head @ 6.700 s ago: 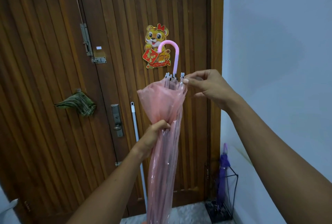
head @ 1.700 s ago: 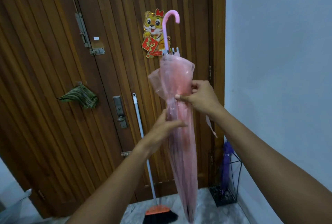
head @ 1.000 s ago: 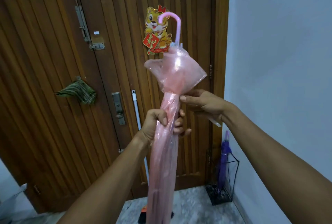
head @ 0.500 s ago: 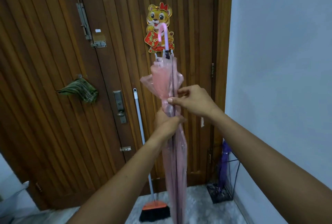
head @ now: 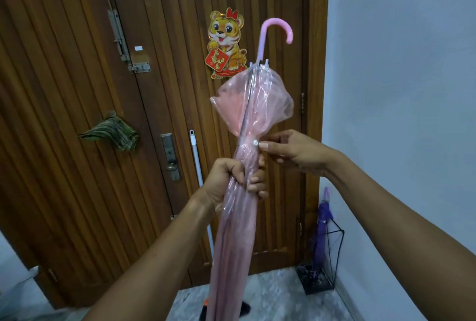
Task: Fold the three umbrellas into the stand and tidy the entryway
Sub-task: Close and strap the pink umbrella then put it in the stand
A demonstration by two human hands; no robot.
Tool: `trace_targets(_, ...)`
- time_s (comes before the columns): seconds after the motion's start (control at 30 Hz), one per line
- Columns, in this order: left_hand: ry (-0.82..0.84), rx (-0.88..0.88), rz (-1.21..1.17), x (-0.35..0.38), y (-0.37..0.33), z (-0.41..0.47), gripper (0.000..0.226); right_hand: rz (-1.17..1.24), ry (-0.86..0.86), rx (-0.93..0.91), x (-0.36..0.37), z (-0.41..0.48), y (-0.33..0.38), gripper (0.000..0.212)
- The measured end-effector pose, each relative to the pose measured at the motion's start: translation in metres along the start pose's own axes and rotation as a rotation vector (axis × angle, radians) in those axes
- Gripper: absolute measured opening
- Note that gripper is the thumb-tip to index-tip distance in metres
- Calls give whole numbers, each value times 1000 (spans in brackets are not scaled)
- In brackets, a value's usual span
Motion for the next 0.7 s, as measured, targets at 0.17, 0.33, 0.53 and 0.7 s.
trace_targets(0.17, 239, -136, 93, 7, -11, -1, 51, 109, 27, -53, -1, 3, -6, 56)
trace_targets(0.33, -305, -52, 549, -20, 6, 2, 49, -198, -241, -123, 0, 0, -5, 21)
trace_targets(0.53, -765, 173, 597, 4, 24, 15, 46, -400, -198, -195, 18, 4, 7, 20)
trace_targets(0.7, -809, 177, 585, 6, 15, 4, 13, -240, -202, -132, 3, -2, 11, 22)
Point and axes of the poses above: each hand's wrist, its own z-axis towards the middle knuckle, its own x-axis out of the palm, y = z × x, the point moved 2 cm from there along z, towards the middle knuckle, and after that the axes turned 6 degrees about -x, right-handed, at the moved point
